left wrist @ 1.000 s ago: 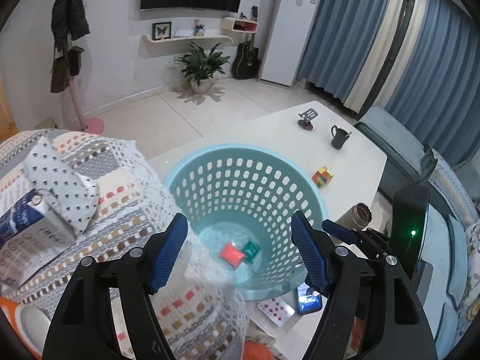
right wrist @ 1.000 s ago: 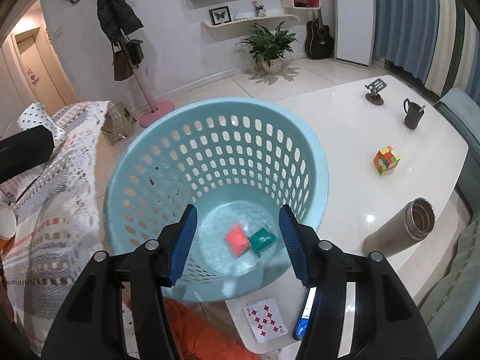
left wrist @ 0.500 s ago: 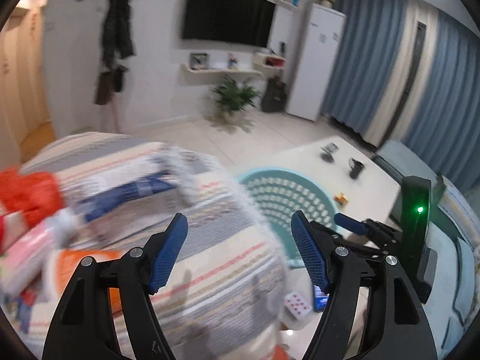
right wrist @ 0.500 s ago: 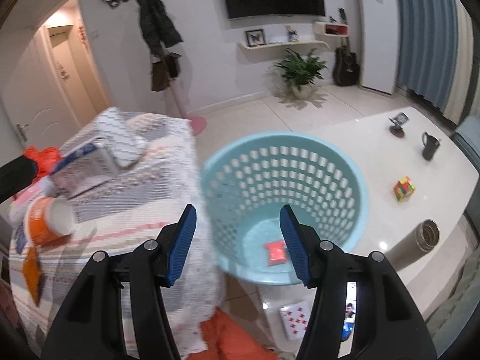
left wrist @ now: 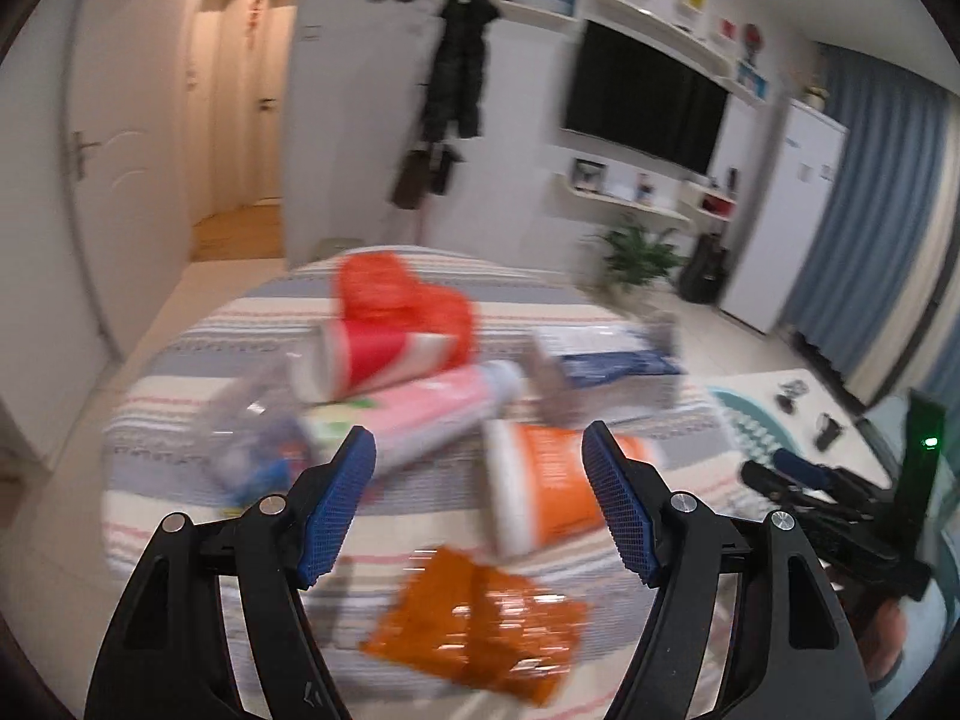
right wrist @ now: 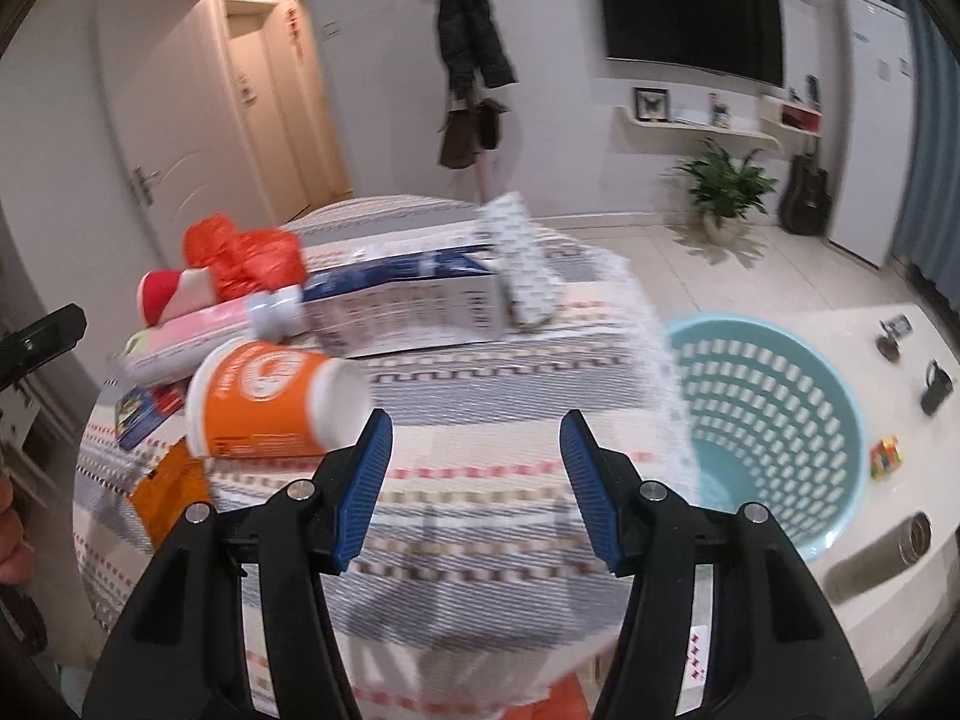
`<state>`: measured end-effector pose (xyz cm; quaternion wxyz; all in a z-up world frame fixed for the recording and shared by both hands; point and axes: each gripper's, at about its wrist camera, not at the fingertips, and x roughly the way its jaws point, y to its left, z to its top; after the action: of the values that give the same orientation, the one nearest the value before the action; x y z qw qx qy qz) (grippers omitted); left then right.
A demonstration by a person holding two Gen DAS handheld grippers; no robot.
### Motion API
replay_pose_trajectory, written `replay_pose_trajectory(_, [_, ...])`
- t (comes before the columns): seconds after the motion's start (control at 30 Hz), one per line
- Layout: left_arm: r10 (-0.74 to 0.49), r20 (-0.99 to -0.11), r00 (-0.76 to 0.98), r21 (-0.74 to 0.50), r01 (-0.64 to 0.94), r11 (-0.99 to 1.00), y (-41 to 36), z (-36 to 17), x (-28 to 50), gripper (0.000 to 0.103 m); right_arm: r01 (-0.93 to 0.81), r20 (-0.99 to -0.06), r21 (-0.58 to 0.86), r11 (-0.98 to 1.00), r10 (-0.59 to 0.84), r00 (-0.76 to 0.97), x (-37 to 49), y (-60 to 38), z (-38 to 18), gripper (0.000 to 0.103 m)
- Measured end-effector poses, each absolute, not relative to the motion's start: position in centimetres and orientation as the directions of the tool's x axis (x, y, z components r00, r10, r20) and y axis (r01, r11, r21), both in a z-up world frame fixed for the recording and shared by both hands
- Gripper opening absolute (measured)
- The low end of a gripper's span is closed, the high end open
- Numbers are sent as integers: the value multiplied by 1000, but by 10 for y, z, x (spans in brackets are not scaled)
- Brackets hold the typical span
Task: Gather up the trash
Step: 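Move both tools back over the table toward the orange cup and pink bottle, then grasp the orange soy-milk cup with the right tool while the left tool grasps the pink bottle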
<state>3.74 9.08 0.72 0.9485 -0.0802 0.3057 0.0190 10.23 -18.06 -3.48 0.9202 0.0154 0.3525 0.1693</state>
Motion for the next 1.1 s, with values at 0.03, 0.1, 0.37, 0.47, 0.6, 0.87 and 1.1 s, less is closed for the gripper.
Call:
replay_pose_trajectory(0.03, [4,-587,809,-131,-100,986,99,5,38,70,-312,-644,146,939,330,690,103,-174,-35,55])
replay_pose_trajectory(0.1, [36,-598,801,-128,-139,982,120,0,40,70,-338,-642,156,928,355,680,106,-159,-33,55])
replay_pose_trajectory(0.37, [4,-649,761,-162,-143,976,156,-27,71,70,-422,-634,159,893,419,650,125,-114,-25,55])
replay_pose_trajectory(0.47, [-15,-670,742,-166,-130,977,150,-41,86,67,-454,-654,157,877,436,618,138,-98,-29,55])
replay_pose_trajectory(0.6, [-80,-690,720,-205,-88,975,144,-50,88,51,-502,-691,224,836,499,523,155,-88,-39,55])
replay_pose_trajectory(0.87, [-199,-701,685,-275,-2,962,124,-54,65,51,-560,-724,251,790,537,433,146,-86,-44,55])
replay_pose_trajectory(1.1, [-320,-705,633,-332,104,937,95,-59,41,51,-580,-746,284,764,556,366,116,-93,-49,55])
